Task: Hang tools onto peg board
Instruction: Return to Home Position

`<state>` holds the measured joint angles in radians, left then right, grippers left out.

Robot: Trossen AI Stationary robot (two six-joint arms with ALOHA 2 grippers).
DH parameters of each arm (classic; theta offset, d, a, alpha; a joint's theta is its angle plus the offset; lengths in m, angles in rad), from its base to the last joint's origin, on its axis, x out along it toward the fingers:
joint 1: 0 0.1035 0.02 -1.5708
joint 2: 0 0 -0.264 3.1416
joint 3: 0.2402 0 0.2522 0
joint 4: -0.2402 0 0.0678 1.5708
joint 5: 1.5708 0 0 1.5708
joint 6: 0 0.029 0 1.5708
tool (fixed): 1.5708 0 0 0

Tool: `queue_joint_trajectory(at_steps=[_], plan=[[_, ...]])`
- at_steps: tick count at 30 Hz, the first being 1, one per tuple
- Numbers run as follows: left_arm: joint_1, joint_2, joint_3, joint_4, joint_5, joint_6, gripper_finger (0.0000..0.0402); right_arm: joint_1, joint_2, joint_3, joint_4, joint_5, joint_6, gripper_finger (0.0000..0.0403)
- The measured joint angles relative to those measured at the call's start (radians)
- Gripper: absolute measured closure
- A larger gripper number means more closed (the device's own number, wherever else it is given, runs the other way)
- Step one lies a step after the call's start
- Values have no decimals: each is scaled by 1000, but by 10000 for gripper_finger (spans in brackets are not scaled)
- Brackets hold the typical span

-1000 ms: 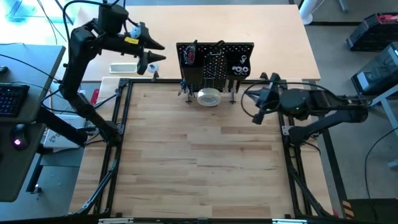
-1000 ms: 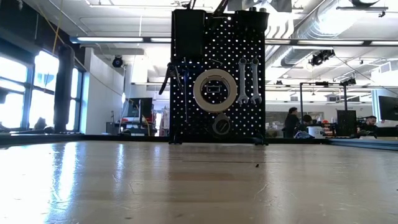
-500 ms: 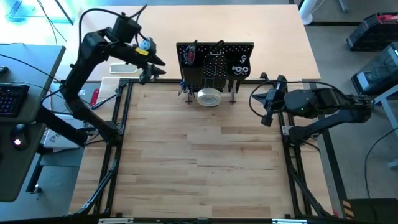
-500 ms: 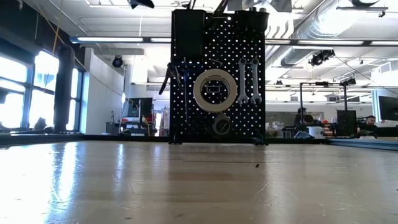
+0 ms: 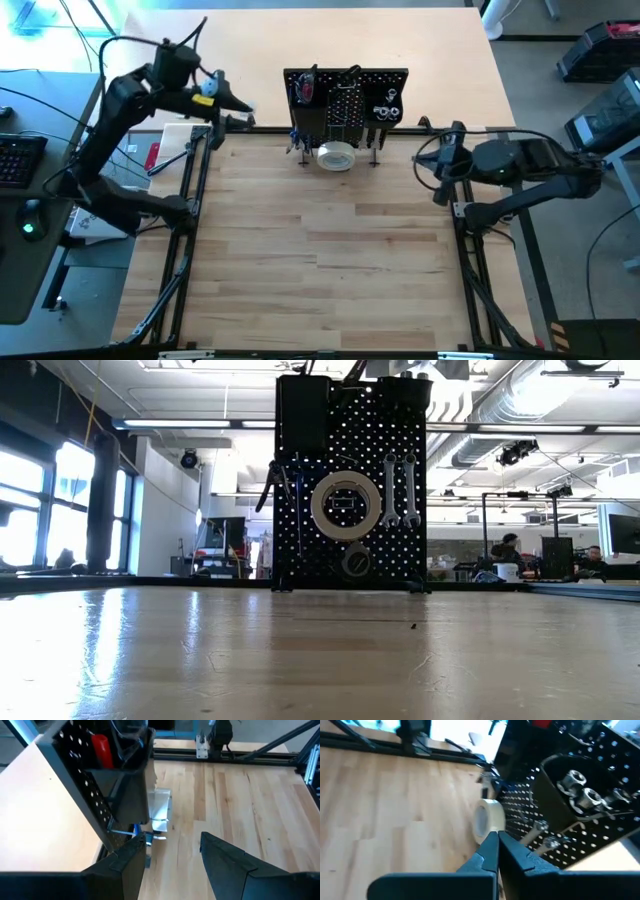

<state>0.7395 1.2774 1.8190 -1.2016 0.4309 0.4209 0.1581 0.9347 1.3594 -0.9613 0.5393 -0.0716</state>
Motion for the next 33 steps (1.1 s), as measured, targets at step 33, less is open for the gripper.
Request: queue_joint_trajectory(at_steps=[33], plan=[[-82,-518,-1072,1119,292,-339,225,0,-460,-554,479,-219,-147,403]])
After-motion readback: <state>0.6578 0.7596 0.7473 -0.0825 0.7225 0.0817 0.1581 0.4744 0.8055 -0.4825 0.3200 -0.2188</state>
